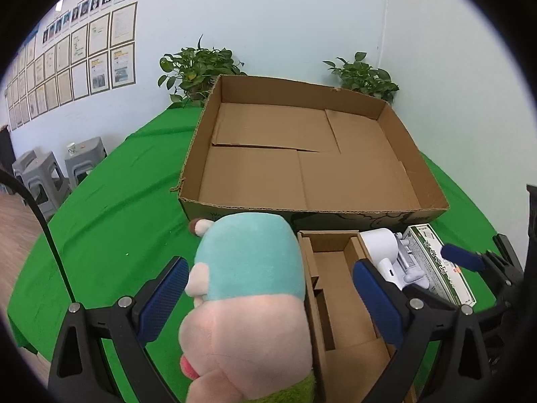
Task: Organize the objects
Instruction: 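Grasp the plush pig toy with the left gripper and lift it, then carry the plush pig with the left gripper over the large cardboard box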
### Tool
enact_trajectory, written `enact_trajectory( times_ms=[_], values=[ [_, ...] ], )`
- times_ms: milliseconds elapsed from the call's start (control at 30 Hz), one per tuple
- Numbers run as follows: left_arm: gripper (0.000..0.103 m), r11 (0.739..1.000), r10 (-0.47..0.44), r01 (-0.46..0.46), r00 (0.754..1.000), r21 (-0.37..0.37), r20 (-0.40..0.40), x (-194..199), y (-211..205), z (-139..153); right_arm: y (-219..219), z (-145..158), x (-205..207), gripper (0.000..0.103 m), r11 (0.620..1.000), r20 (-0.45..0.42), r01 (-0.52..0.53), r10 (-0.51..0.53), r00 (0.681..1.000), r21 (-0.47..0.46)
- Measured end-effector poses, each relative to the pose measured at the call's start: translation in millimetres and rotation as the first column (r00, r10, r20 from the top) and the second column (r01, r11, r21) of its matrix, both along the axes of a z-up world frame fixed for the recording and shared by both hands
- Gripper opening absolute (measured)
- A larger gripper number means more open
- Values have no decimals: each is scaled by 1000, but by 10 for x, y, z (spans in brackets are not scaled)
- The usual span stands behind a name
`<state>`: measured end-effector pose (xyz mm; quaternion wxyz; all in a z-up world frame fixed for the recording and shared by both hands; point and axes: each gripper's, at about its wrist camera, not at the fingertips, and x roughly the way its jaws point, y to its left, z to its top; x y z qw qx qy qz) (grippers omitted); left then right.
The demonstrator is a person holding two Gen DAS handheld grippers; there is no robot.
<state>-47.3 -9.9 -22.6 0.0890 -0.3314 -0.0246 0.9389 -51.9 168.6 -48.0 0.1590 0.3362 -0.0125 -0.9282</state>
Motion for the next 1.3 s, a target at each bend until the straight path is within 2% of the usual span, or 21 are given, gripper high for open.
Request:
enact_trajectory(
  times_ms=[267,433,500,567,667,833,1000,1200,1300],
  values=[
    [98,1000,-21,20,996,7,89,29,-168,-228,-325,280,-171,102,977,-35,-200,198,980,-75],
    [98,996,-78,70,981,55,178,9,-172,-539,-543,356,-164,102,953,-44,-287,284,958,-100],
    [93,994,-83,66,977,91,198,-15,-200,-613,-582,345,-188,102,943,-23,-307,307,951,-129],
    [89,991,-88,66,978,119,188,-13,-226,-618,-626,326,-206,102,938,-1,-315,318,948,-143],
    [82,991,-100,83,981,102,168,0,-230,-586,-725,290,-245,102,934,31,-325,333,942,-146],
    [77,992,-96,83,984,95,152,62,-317,-542,-963,182,-395,101,920,109,-353,374,921,-170],
    [77,999,-16,12,992,34,127,160,-524,-484,-1283,59,-577,100,901,212,-380,421,882,-208],
    [76,1000,-11,10,993,14,119,247,-581,-503,-1675,-123,-716,97,873,322,-397,477,818,-283],
    [76,1000,-3,5,994,-11,111,260,-548,-521,-1828,-212,-721,97,881,358,-399,469,807,-254]
  ],
)
